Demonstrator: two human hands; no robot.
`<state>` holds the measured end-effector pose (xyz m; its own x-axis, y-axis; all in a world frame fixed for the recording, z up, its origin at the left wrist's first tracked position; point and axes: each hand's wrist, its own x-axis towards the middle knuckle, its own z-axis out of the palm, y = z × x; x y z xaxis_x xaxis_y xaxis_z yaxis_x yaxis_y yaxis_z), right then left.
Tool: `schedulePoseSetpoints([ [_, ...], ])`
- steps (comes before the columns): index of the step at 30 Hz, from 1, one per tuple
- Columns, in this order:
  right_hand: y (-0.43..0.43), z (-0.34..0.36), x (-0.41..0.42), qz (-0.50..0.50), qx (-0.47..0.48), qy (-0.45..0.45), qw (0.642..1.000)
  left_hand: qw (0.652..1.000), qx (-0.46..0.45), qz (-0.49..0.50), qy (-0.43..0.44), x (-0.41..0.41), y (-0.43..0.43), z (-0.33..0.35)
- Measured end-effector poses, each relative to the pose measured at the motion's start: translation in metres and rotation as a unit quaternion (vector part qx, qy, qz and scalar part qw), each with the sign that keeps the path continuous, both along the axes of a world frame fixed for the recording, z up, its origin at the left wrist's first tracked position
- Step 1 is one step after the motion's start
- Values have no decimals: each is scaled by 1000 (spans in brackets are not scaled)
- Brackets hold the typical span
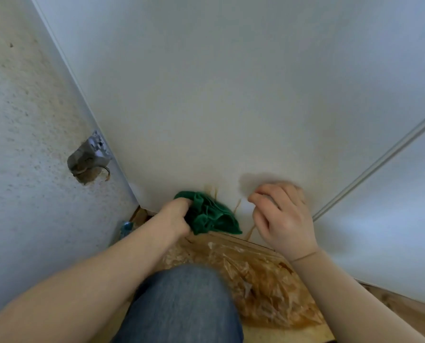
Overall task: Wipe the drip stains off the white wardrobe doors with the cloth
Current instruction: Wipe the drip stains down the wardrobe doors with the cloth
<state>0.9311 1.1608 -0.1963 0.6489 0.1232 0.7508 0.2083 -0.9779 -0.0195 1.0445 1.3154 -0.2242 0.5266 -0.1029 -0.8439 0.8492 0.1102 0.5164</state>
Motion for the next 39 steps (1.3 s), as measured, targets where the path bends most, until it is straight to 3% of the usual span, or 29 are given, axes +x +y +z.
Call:
schedulePoseSetpoints([
  [4,-2,9,-9,-31,17,0,999,998,-32,10,-53,-3,-14,44],
  [8,-4,11,-14,-36,63,53,996,998,15,37,-44,10,-20,3],
  [10,-3,8,-17,-40,99,115,988,999,49,5,-16,4,-18,-8],
  [15,-8,-2,-18,-69,250,281,924,1000,7,18,3,-11,-14,14],
  [19,-8,3,-18,-114,321,305,889,998,-64,10,-18,-11,-8,21],
  [21,-6,7,-14,-123,354,332,866,998,-39,10,-39,-7,-7,-1],
  [23,-5,9,-13,-125,390,380,829,999,-3,25,-48,-9,-13,-11],
  [25,-1,8,-14,-117,448,455,760,997,34,45,-49,-11,-16,-14],
  [29,4,6,-17,-109,620,577,520,999,-7,5,-40,-30,-25,10],
  [31,5,5,-14,-56,705,556,437,995,-61,-32,-67,-40,-27,27],
  [34,9,7,-6,-12,802,448,394,990,-81,-34,-107,-49,-35,39],
  [36,12,1,0,-39,813,417,405,992,-67,-19,-107,-45,-41,25],
  [39,23,-11,5,-107,800,425,409,998,-45,-2,-38,-28,-42,-20],
])
